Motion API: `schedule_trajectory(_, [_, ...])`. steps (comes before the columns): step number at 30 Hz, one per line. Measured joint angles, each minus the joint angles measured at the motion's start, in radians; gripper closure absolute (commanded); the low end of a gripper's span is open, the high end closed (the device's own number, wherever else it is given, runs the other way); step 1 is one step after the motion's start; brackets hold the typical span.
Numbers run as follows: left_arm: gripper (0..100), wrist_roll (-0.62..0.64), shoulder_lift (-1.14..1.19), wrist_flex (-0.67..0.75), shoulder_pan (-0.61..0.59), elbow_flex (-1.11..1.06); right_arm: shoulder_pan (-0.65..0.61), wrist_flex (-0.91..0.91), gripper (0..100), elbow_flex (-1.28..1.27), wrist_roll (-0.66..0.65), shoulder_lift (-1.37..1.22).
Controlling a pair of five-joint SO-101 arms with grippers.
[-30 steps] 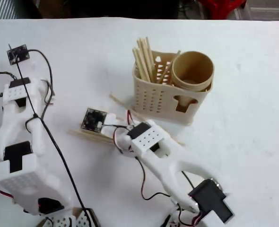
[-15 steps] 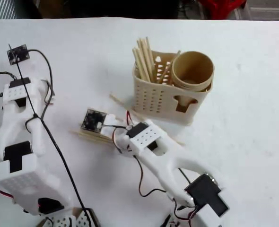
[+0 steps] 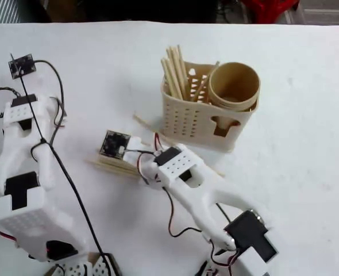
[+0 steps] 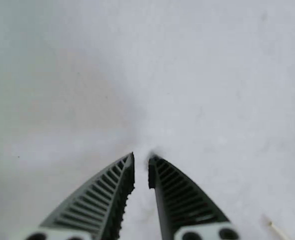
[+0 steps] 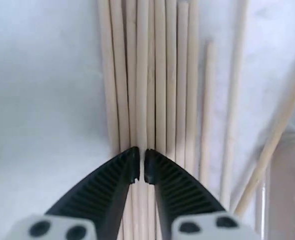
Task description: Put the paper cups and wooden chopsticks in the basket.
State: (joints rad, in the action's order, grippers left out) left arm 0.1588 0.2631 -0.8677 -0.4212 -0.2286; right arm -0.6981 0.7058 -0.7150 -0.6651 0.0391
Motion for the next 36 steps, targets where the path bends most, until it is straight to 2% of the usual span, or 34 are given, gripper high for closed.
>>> schedule_trajectory(4, [93, 0.000, 0.000, 0.000, 0.000, 0.000, -0.002, 0.020, 96.7, 0.000, 0.000, 0.021])
schedule_trajectory(10, [93, 0.000, 0.000, 0.000, 0.000, 0.000, -0.003, 0.037, 82.8, 0.000, 0.000, 0.049])
schedule_trajectory(16, [93, 0.000, 0.000, 0.003, 0.000, -0.015, 0.003, 0.032, 87.5, 0.069, 0.002, -0.086])
schedule_trajectory(21, [93, 0.000, 0.000, 0.003, 0.000, -0.015, 0.003, 0.028, 98.5, 0.115, 0.002, -0.143])
schedule_trajectory(36, [93, 0.000, 0.000, 0.006, 0.000, -0.015, 0.041, 0.100, 96.8, 0.063, 0.057, 0.068])
